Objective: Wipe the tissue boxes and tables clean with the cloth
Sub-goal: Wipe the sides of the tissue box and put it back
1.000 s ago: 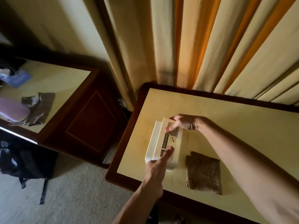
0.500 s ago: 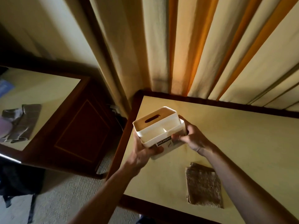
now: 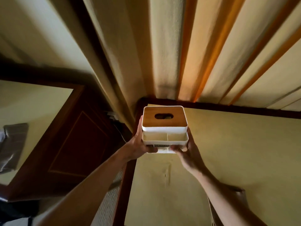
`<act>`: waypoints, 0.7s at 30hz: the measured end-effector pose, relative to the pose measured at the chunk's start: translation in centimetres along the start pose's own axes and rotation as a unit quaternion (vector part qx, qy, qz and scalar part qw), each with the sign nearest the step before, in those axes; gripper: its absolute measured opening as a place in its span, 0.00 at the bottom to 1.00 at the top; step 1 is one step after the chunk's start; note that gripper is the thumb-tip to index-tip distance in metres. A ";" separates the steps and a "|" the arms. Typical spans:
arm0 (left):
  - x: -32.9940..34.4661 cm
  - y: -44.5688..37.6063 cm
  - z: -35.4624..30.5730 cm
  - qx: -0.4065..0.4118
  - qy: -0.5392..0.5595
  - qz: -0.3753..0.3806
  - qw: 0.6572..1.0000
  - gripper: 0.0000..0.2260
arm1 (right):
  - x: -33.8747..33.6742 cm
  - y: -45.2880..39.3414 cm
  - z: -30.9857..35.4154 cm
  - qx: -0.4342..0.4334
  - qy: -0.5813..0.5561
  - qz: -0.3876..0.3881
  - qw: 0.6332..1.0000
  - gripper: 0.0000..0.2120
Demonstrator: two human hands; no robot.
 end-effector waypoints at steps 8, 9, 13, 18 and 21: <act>-2.7 -4.2 3.9 -0.082 -0.084 0.015 0.993 0.50 | 2.4 -2.7 -3.4 0.044 0.035 -0.071 0.996 0.44; -2.7 -4.5 4.0 -0.088 -0.092 0.005 0.992 0.46 | 2.5 -3.0 -3.8 0.051 0.049 -0.087 0.994 0.45; -3.3 -5.9 4.6 -0.100 -0.097 -0.034 0.990 0.40 | 3.3 -4.6 -4.8 0.057 0.059 -0.112 0.990 0.44; -3.5 -7.0 4.9 -0.107 -0.112 -0.047 0.987 0.39 | 3.4 -6.0 -5.8 0.059 0.080 -0.118 0.988 0.44; -3.5 -7.4 5.1 -0.099 -0.124 -0.046 0.986 0.38 | 3.4 -6.5 -6.2 0.067 0.087 -0.117 0.987 0.44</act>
Point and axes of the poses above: each hand's wrist, its own y-axis away from the middle knuckle, its own x-axis out of the palm, z = x × y, the point moved 6 cm from there along -y, towards the middle knuckle, and after that the axes turned 9 degrees about -z, right-handed, at the moved point
